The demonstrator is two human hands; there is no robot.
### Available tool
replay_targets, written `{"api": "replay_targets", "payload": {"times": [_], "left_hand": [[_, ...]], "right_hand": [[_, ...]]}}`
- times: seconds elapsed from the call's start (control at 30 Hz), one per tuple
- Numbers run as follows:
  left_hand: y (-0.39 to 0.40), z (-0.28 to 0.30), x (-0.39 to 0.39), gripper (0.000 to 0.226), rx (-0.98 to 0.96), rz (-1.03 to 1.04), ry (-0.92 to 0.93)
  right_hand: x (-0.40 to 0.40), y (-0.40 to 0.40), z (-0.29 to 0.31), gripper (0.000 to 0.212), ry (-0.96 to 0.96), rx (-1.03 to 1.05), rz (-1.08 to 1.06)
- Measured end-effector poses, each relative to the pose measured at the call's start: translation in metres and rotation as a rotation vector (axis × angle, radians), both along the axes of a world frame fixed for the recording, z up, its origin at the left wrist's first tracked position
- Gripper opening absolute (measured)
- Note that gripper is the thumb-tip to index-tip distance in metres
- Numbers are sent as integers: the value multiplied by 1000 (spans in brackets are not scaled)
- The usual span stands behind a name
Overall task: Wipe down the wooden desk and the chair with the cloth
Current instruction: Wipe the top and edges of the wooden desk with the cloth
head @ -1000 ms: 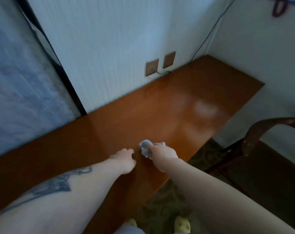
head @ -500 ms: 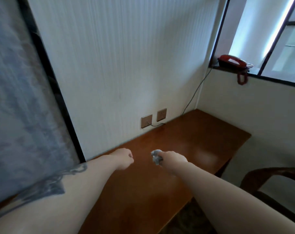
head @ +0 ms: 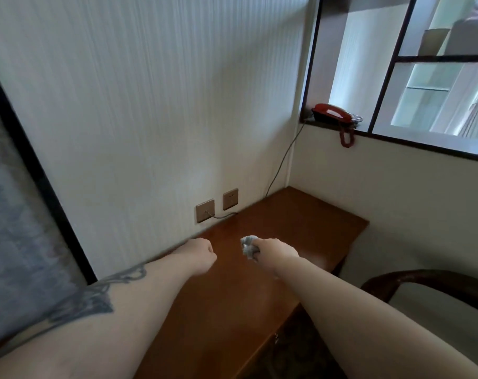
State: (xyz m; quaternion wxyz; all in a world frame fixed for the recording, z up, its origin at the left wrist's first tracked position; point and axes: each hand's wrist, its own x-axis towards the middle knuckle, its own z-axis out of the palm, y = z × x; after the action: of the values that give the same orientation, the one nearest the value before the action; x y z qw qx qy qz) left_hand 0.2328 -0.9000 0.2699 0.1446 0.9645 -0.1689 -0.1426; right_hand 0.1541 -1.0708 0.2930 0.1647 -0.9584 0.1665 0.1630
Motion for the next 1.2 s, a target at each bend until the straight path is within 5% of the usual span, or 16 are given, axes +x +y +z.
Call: {"api": "replay_targets", "payload": {"times": [0.6,1.2], "left_hand": [[-104,24,-29,23,-21,29,-84],[-169,-46,24,23,39,-100,66]], "right_hand": [[-23,-114,-12,42,-150,-211,75],[-9,-172,-80,38,-21,-167,-74]]}}
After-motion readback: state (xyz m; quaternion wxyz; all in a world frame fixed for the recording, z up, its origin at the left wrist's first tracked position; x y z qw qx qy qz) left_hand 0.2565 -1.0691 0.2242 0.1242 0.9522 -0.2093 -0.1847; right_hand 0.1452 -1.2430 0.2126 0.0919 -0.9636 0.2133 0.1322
